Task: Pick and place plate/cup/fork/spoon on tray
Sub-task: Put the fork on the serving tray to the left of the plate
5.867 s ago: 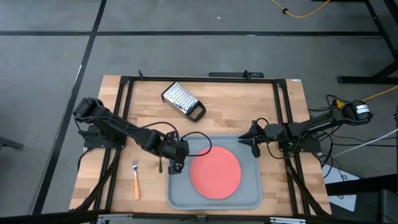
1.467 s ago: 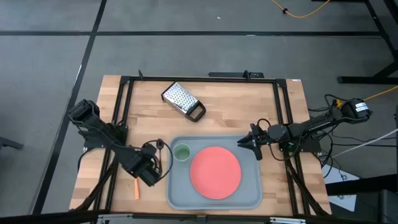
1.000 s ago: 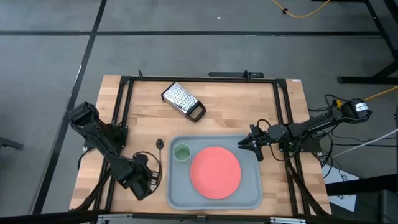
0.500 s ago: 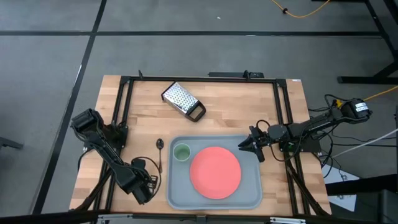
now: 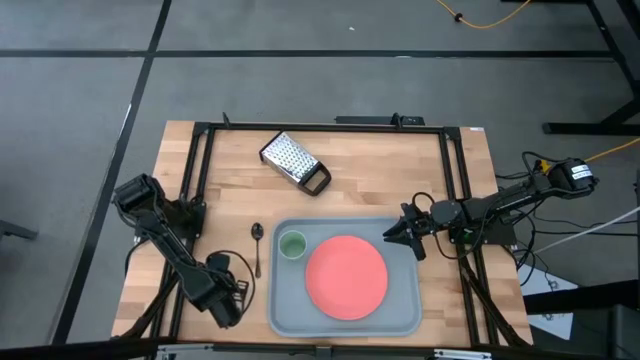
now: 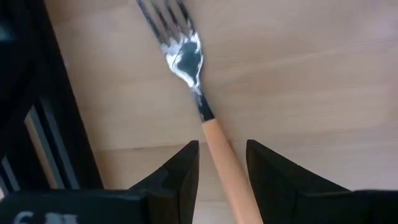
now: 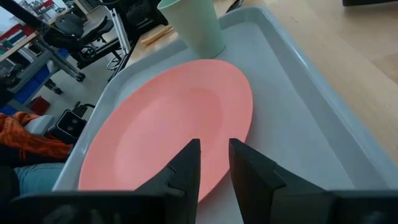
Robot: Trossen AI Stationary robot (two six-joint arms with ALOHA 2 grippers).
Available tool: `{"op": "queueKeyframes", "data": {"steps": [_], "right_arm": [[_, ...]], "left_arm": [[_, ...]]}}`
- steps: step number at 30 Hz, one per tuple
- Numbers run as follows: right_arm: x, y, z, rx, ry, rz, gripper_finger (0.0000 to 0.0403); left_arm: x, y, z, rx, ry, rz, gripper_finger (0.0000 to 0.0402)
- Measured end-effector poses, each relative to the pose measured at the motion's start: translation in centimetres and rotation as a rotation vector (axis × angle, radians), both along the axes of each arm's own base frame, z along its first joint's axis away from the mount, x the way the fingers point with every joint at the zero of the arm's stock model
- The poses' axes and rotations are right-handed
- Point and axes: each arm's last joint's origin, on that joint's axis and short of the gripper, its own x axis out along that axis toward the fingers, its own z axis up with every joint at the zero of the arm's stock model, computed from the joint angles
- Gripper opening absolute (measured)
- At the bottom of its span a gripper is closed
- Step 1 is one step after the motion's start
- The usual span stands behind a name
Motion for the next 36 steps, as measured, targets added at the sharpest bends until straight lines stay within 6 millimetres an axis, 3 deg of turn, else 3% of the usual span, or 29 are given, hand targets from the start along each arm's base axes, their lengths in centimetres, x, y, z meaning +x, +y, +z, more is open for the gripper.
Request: {"op": "queueKeyframes", "data": {"steps": [9, 17, 25, 36], "right_arm": [[0.0, 0.0, 0.0, 0.006, 0.001, 0.013, 0.0088], [0.0, 0.0, 0.0, 0.007, 0.002, 0.016, 0.0088], [0.0, 0.0, 0.0, 0.006, 0.006, 0.016, 0.0088], [0.0, 0.0, 0.0, 0.007, 0.006, 0.017, 0.0088]], "left_arm": [[-0.9, -0.3, 0.0, 0.049, 0.025, 0.127, 0.0126], [-0.5, -0.2, -0.1, 0.073, -0.057, 0.131, 0.0126], [-0.1, -0.9, -2.2, 0.086, -0.018, 0.124, 0.0126], [-0.3, -1.2, -2.4, 0.091, -0.012, 0.097, 0.0113]]}}
